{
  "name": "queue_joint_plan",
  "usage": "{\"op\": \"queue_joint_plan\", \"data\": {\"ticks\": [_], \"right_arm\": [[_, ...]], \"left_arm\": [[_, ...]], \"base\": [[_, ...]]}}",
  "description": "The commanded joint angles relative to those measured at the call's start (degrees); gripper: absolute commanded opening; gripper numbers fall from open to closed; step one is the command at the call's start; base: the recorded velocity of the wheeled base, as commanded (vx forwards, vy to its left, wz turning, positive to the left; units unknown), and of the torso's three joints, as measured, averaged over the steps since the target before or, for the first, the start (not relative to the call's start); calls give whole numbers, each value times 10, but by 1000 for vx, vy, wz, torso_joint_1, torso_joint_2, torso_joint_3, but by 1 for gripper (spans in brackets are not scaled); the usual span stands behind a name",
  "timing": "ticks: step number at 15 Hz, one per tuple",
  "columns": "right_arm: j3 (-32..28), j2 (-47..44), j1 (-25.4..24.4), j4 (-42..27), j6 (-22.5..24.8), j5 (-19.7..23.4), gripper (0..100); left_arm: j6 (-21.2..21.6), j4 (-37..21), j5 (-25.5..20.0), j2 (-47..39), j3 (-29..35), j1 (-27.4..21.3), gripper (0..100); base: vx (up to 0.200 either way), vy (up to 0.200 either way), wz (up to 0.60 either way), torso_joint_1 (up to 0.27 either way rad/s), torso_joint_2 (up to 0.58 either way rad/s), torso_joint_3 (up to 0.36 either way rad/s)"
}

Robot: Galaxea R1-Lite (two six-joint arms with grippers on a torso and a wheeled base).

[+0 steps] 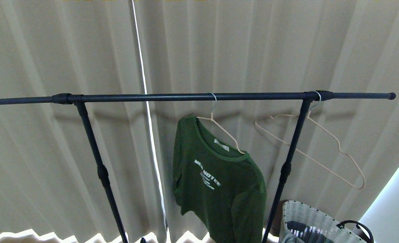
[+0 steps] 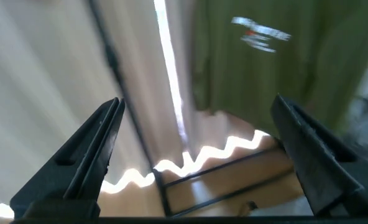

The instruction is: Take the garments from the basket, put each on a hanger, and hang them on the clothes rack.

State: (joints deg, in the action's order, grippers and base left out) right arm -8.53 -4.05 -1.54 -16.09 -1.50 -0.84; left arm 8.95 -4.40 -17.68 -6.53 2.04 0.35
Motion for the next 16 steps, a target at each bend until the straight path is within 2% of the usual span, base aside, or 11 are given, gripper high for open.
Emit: {"op": "queue_joint_plan", "data": {"ticks": [1, 3, 4, 6, 8, 10, 11, 13, 14, 15, 16], "right_arm": [[1, 30, 7, 0, 0, 15, 100], [1, 40, 14, 0, 0, 9, 100], [1, 40, 14, 1, 1, -14, 100], [1, 40, 14, 1, 1, -17, 100], [1, 40, 14, 2, 0, -18, 100], [3, 40, 14, 4, 1, -57, 100], [3, 40, 14, 4, 0, -56, 100], [11, 40, 14, 9, -4, -42, 100], [20, 40, 14, 25, -4, -40, 100], [37, 40, 14, 59, -2, -37, 100], [61, 40, 14, 101, 8, -7, 100]], "left_arm": [[-1, 0, 15, 2, 0, -71, 100], [-6, -1, 75, 3, -1, -69, 100], [-17, -3, 106, 3, -1, -69, 100], [-13, -6, 124, 2, 2, -52, 100], [-9, -6, 124, 0, 2, -9, 100], [-13, -4, 122, 16, 1, 25, 100], [-17, -4, 123, 19, 0, 25, 100], [-53, -2, 120, 28, -2, 16, 100], [-54, -3, 119, 49, -2, 2, 100], [-48, 0, 114, 65, -4, -4, 100], [-52, 2, 120, 64, -6, -4, 100]], "base": [[0, 0, 0, 0, 0, 0], [0, 0, 0, 0, 0, 0], [0, 0, 0, 0, 0, 0], [0, 0, 0, 0, 0, 0], [0, 0, 0, 0, 0, 0], [0, 0, 0, 0, 0, 0], [0, 0, 0, 0, 0, 0], [0, 0, 0, 0, 0, 0], [0, 0, 0, 0, 0, 0], [0, 0, 0, 0, 0, 0], [0, 0, 0, 0, 0, 0]]}}
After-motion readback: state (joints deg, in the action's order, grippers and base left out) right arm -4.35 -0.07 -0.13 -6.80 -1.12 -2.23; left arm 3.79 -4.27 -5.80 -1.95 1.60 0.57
